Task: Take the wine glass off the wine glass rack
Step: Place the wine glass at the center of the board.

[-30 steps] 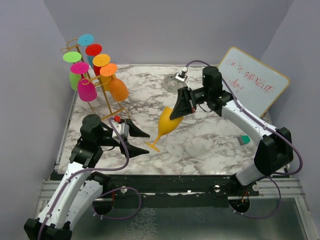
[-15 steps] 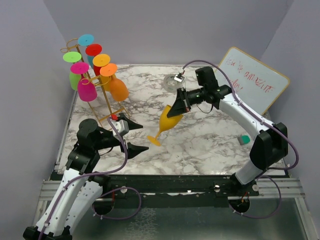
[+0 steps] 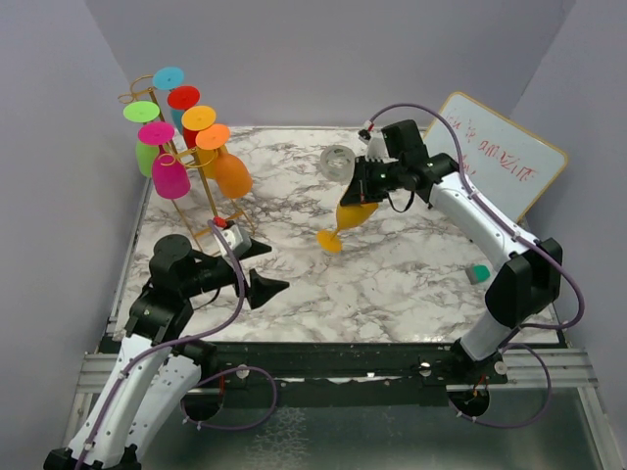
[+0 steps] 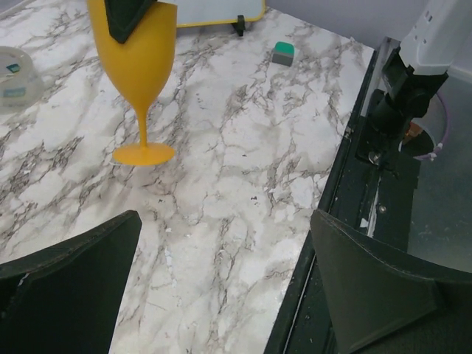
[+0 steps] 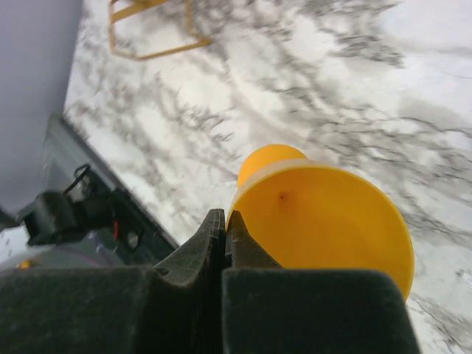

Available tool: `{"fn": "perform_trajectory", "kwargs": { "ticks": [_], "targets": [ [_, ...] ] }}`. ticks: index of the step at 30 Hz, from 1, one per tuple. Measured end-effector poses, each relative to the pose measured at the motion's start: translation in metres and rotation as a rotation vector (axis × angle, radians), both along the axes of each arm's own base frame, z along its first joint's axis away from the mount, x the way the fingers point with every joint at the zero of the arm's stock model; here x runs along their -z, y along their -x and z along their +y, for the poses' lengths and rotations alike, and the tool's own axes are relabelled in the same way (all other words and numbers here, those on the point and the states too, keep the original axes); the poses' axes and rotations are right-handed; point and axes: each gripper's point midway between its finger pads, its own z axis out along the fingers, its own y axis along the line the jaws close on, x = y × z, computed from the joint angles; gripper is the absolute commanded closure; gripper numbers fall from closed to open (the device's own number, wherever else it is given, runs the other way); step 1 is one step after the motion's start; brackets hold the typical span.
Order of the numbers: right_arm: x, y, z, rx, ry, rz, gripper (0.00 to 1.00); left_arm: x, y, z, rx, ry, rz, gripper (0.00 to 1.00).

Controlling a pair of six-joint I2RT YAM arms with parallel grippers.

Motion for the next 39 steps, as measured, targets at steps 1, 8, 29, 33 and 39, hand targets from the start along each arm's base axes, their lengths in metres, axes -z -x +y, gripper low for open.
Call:
{"fn": "perform_trajectory", "kwargs": {
  "ticks": [1,8,29,33,39],
  "targets": [
    [0.001,-0.007,-0.004,0.045,0.023,-0.007,1.00,0.000,-0.001,0.001,-0.014,0.002,0.007,0.01],
    [0.018,-0.051,-0.054,0.371,0.228,-0.061,1.00,-0.021,-0.014,0.012,-0.167,0.049,0.035,0.01],
    [0.045,-0.107,-0.100,0.646,0.454,-0.158,0.99,-0.027,-0.035,0.032,-0.397,0.113,0.107,0.01],
    [0.056,-0.115,-0.096,0.639,0.481,-0.130,1.00,-0.025,-0.038,0.036,-0.429,0.114,0.115,0.01],
    [0.064,-0.117,-0.096,0.629,0.500,-0.116,1.00,-0.021,-0.040,0.038,-0.453,0.111,0.142,0.01]
  ]
}}
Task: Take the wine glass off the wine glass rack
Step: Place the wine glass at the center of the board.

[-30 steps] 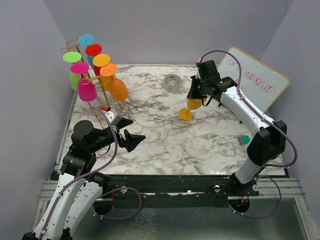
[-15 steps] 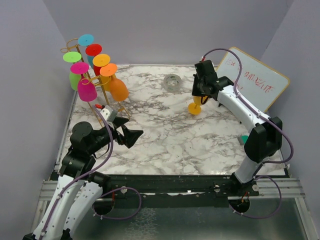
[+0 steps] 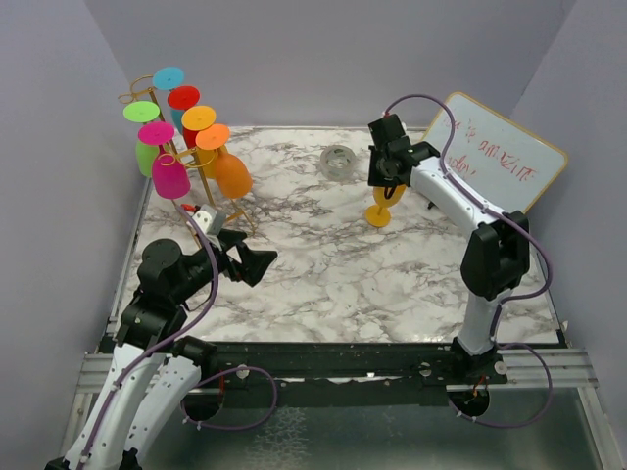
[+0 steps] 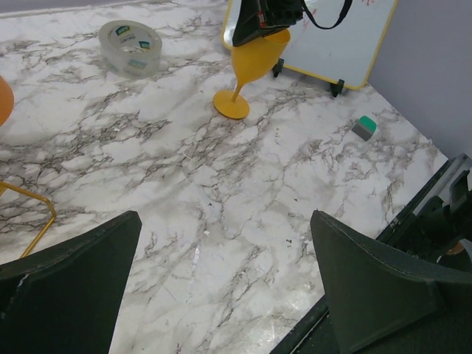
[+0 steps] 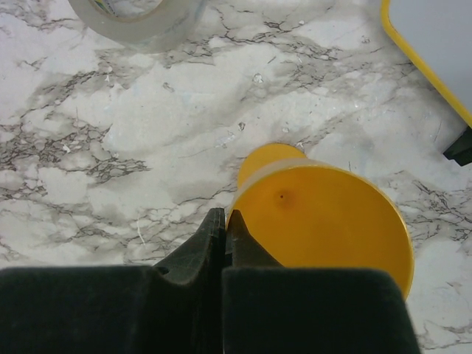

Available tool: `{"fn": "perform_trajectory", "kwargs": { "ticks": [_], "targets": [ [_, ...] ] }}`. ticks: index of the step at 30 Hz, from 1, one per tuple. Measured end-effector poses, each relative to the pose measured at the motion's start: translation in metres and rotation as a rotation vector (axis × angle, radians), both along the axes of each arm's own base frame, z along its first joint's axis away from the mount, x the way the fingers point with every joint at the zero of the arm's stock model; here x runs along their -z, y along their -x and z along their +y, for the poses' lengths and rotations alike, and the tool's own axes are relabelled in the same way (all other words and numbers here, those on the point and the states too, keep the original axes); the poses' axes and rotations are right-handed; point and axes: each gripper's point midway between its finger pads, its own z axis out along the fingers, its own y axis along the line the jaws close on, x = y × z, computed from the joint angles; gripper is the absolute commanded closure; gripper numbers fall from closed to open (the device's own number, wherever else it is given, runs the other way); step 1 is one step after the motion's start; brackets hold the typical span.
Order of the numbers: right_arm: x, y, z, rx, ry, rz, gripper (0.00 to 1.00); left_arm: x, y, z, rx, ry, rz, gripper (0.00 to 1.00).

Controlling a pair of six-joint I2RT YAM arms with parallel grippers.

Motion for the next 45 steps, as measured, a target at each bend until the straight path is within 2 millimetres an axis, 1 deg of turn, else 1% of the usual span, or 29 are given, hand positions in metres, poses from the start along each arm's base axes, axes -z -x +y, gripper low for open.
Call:
{"fn": "perform_trajectory", "kwargs": {
  "ticks": [5,10,15,20,23,25,28,30,33,35,36,37,39,41,42,45],
  "targets": [
    [0.005,-0.005,0.001,-0.016,0.019,0.010,0.99,0.003,-0.001,0.002,-0.015,-0.005,0.020,0.01],
    [0.006,-0.005,0.000,-0.039,0.041,0.011,0.93,0.003,-0.004,0.005,-0.039,-0.009,0.035,0.01],
    [0.005,-0.006,-0.002,-0.057,0.066,0.006,0.91,-0.001,-0.007,0.007,-0.067,-0.007,0.045,0.01],
    [0.007,-0.009,-0.003,-0.063,0.083,0.007,0.88,0.002,-0.010,0.012,-0.100,-0.011,0.066,0.01],
    [0.006,-0.009,-0.003,-0.068,0.087,0.005,0.88,-0.005,-0.013,0.015,-0.133,-0.001,0.073,0.01],
    [0.006,-0.010,-0.003,-0.071,0.089,0.005,0.84,-0.014,-0.015,0.016,-0.145,0.010,0.067,0.01],
    [0.006,-0.013,-0.001,-0.074,0.091,0.004,0.83,-0.023,-0.017,0.016,-0.152,0.022,0.062,0.01],
    [0.007,-0.014,-0.001,-0.075,0.092,0.005,0.78,-0.027,-0.019,0.016,-0.159,0.024,0.064,0.01],
    [0.005,-0.015,0.000,-0.080,0.092,0.005,0.75,-0.029,-0.022,0.018,-0.177,0.020,0.078,0.01],
    [0.002,-0.015,0.000,-0.083,0.092,0.002,0.72,-0.028,-0.024,0.019,-0.190,0.017,0.098,0.01],
    [0.000,-0.016,0.001,-0.084,0.090,-0.003,0.67,-0.026,-0.025,0.019,-0.195,0.015,0.113,0.01],
    [-0.003,-0.017,0.001,-0.085,0.089,-0.008,0.65,-0.024,-0.026,0.019,-0.200,0.012,0.127,0.01],
    [-0.008,-0.019,0.002,-0.088,0.088,-0.017,0.65,-0.021,-0.028,0.018,-0.203,0.006,0.150,0.01],
    [-0.013,-0.020,0.002,-0.090,0.087,-0.025,0.62,-0.018,-0.030,0.019,-0.214,0.003,0.170,0.01],
    [-0.015,-0.021,0.003,-0.094,0.087,-0.028,0.60,-0.019,-0.031,0.019,-0.219,0.004,0.175,0.01],
    [-0.023,-0.019,0.004,-0.108,0.078,-0.034,0.46,-0.020,-0.033,0.023,-0.243,0.001,0.183,0.01]
  ]
}}
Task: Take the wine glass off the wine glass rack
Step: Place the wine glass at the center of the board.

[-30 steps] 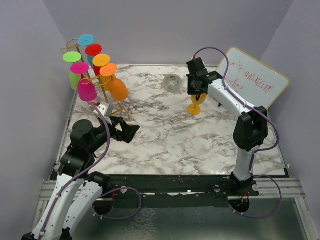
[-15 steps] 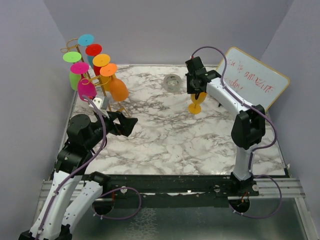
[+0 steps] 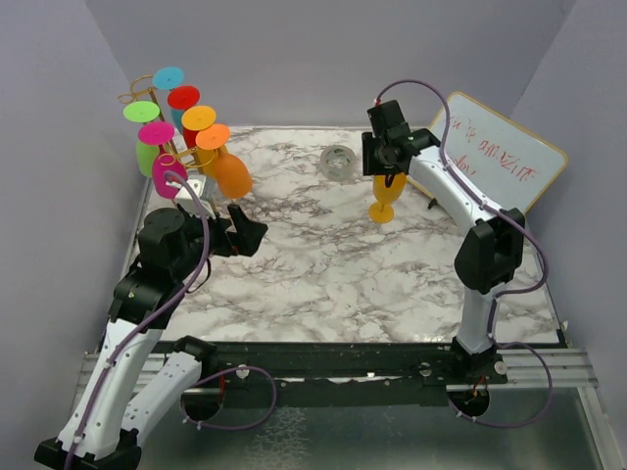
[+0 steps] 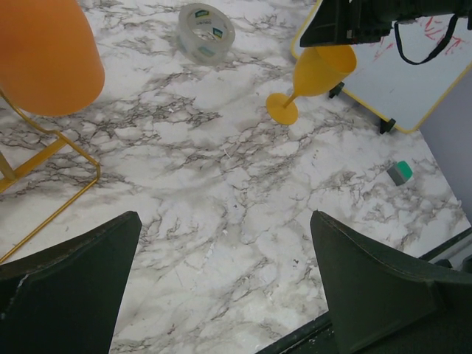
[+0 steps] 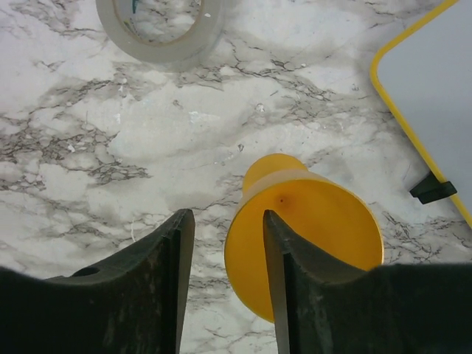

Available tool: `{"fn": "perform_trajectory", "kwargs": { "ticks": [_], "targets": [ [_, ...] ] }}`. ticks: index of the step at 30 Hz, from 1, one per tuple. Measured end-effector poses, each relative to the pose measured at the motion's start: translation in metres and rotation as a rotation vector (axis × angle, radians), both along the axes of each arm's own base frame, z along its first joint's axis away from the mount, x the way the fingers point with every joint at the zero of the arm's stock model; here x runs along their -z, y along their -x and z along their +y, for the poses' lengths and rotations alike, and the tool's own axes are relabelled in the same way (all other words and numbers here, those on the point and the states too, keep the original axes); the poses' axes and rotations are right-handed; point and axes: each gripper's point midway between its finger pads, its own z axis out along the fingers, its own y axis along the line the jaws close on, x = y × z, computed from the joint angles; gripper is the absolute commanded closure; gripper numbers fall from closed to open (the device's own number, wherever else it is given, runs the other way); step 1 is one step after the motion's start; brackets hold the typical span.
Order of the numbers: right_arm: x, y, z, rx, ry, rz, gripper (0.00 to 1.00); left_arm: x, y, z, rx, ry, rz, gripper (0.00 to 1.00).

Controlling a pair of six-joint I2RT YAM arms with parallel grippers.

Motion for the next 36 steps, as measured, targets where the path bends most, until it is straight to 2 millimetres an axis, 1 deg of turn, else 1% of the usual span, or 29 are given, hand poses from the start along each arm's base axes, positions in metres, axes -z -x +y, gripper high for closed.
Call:
{"fn": "perform_trajectory", "kwargs": {
  "ticks": [3,5,8,11,12,14,15,18,19,20,22,24,28,32,36],
  "targets": [
    [-0.010,0.007,0.003,-0.027,-0.025,0.000,0.34,-0.007,-0.001,0.005,-0.034,0.006,-0.002,0.01],
    [-0.024,0.012,0.008,-0.054,-0.061,-0.014,0.29,-0.014,-0.003,0.008,-0.059,0.011,-0.001,0.01],
    [-0.057,0.026,0.014,-0.090,-0.150,-0.071,0.23,-0.024,-0.007,0.010,-0.089,0.021,0.000,0.01],
    [-0.093,0.050,0.023,-0.151,-0.276,-0.155,0.08,-0.029,-0.011,0.014,-0.123,0.026,0.016,0.01],
    [-0.106,0.060,0.027,-0.188,-0.325,-0.189,0.05,-0.029,-0.011,0.015,-0.134,0.027,0.023,0.01],
    [-0.130,0.081,0.037,-0.270,-0.436,-0.256,0.05,-0.032,-0.014,0.016,-0.149,0.031,0.031,0.01],
    [-0.138,0.090,0.044,-0.306,-0.495,-0.278,0.05,-0.033,-0.015,0.016,-0.156,0.035,0.039,0.01],
    [-0.155,0.109,0.067,-0.421,-0.657,-0.301,0.10,-0.037,-0.018,0.016,-0.173,0.045,0.056,0.01],
    [-0.159,0.114,0.079,-0.470,-0.726,-0.290,0.11,-0.038,-0.019,0.017,-0.184,0.046,0.065,0.01],
    [-0.159,0.117,0.089,-0.510,-0.783,-0.266,0.12,-0.039,-0.020,0.018,-0.190,0.047,0.070,0.01],
    [-0.154,0.119,0.104,-0.550,-0.856,-0.216,0.12,-0.040,-0.023,0.019,-0.204,0.047,0.079,0.01],
    [-0.145,0.121,0.119,-0.584,-0.911,-0.157,0.12,-0.041,-0.027,0.019,-0.218,0.045,0.086,0.01],
    [-0.132,0.126,0.141,-0.613,-0.970,-0.070,0.15,-0.043,-0.035,0.023,-0.253,0.035,0.096,0.02],
    [-0.132,0.133,0.160,-0.639,-1.013,-0.030,0.18,-0.040,-0.040,0.027,-0.285,0.024,0.114,0.04],
    [-0.141,0.126,0.182,-0.663,-1.039,-0.024,0.20,-0.029,-0.040,0.034,-0.323,-0.001,0.141,0.05]
  ]
}}
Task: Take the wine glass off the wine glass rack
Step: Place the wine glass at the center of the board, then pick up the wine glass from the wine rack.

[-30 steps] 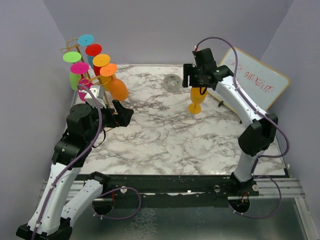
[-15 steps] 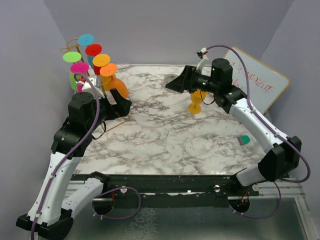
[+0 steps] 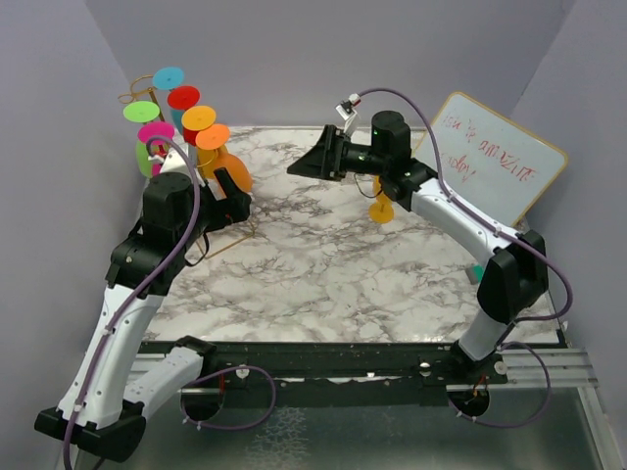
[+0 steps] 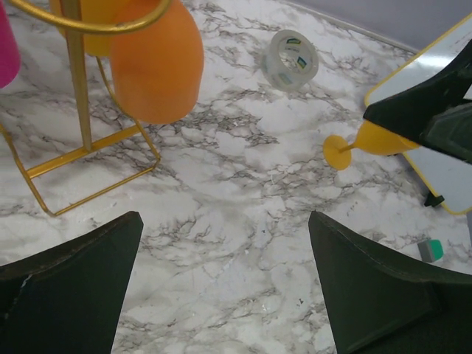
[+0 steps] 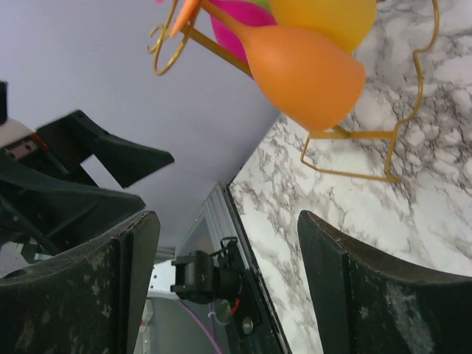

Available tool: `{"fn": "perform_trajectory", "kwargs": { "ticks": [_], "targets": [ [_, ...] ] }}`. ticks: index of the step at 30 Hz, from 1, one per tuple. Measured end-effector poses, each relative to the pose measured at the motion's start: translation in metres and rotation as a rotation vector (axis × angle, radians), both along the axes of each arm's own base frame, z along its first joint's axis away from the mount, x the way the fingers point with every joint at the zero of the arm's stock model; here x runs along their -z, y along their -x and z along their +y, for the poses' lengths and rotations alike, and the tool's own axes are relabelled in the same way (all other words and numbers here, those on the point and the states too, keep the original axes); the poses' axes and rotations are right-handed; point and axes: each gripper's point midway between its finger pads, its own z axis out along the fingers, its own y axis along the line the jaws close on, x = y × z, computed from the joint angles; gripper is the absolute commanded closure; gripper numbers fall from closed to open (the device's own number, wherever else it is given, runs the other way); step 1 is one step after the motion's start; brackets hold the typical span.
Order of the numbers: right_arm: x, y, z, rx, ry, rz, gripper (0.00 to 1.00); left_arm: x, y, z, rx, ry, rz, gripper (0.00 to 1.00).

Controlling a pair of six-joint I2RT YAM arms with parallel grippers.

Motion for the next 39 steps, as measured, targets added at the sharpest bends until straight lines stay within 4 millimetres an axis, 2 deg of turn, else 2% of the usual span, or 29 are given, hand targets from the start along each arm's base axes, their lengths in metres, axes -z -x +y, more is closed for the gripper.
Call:
{"fn": "perform_trajectory", "kwargs": {
  "ticks": [2,8,12,19,23,32,39],
  "targets": [
    [-0.006,-0.007,0.009,-0.002,-0.013,-0.007,0.21,0.007,0.002,0.004,-0.016,-0.009,0.011,0.06],
    [-0.024,-0.034,0.042,0.002,-0.048,-0.035,0.25,0.048,0.020,0.017,-0.068,-0.016,0.075,0.09],
    [-0.033,-0.048,0.067,-0.001,-0.074,-0.048,0.25,0.059,0.028,0.023,-0.105,0.003,0.082,0.11],
    [-0.046,-0.055,0.108,-0.021,-0.110,-0.054,0.25,0.055,0.041,0.032,-0.154,0.053,0.036,0.11],
    [-0.051,-0.060,0.124,-0.016,-0.131,-0.054,0.26,0.054,0.044,0.034,-0.168,0.069,0.024,0.11],
    [-0.038,-0.078,0.137,0.035,-0.131,-0.011,0.37,0.053,0.045,0.035,-0.175,0.077,0.016,0.12],
    [-0.033,-0.084,0.142,0.039,-0.139,0.011,0.40,0.053,0.045,0.037,-0.183,0.075,0.014,0.12]
  ]
}}
